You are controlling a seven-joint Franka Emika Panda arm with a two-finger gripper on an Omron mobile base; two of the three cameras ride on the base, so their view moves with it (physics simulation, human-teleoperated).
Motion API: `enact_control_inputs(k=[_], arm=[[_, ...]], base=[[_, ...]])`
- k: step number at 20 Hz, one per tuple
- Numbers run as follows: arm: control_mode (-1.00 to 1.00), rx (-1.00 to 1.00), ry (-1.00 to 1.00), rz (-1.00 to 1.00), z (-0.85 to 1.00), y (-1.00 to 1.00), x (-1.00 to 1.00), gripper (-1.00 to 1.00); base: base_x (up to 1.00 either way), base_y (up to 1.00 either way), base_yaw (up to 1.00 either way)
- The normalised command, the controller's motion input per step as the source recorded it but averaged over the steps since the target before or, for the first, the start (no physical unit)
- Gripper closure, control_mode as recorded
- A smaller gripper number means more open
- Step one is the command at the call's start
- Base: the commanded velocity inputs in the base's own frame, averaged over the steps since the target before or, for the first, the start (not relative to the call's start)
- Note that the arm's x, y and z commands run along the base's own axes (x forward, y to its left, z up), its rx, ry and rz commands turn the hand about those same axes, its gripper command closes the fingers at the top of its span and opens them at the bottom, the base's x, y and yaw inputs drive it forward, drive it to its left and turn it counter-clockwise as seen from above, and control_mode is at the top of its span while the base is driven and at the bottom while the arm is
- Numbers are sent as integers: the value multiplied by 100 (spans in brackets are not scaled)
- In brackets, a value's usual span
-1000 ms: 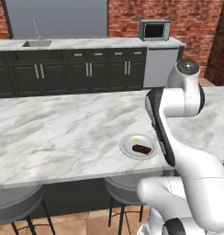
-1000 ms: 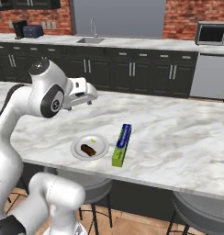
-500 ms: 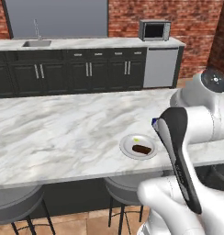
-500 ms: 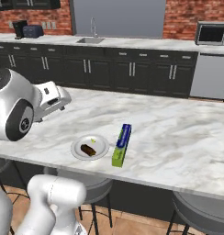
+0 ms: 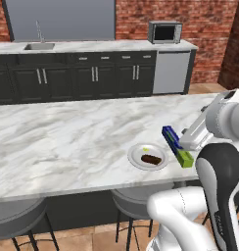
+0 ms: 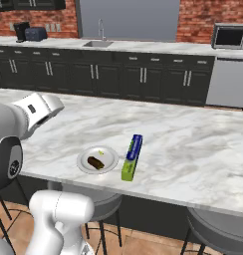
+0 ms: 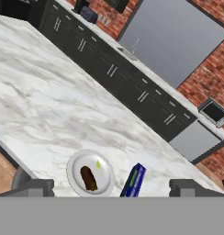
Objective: Retrieve the tupperware and aluminum foil from the cabinet and place them on the dining counter near the plate with sweet potato and lemon wedge to prepare for storing leftovers.
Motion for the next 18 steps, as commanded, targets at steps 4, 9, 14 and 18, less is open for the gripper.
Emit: enact_control_inputs(k=[4,9,14,18], arm=[[100,0,-1,2,18,0,-5,-100],[100,0,0,0,0,0,0,-100],[100,0,0,0,0,0,0,-100],[100,0,0,0,0,0,0,-100]], base=[[-34,11,8],[-92,75,18],[-52,100,26],[3,100,29]])
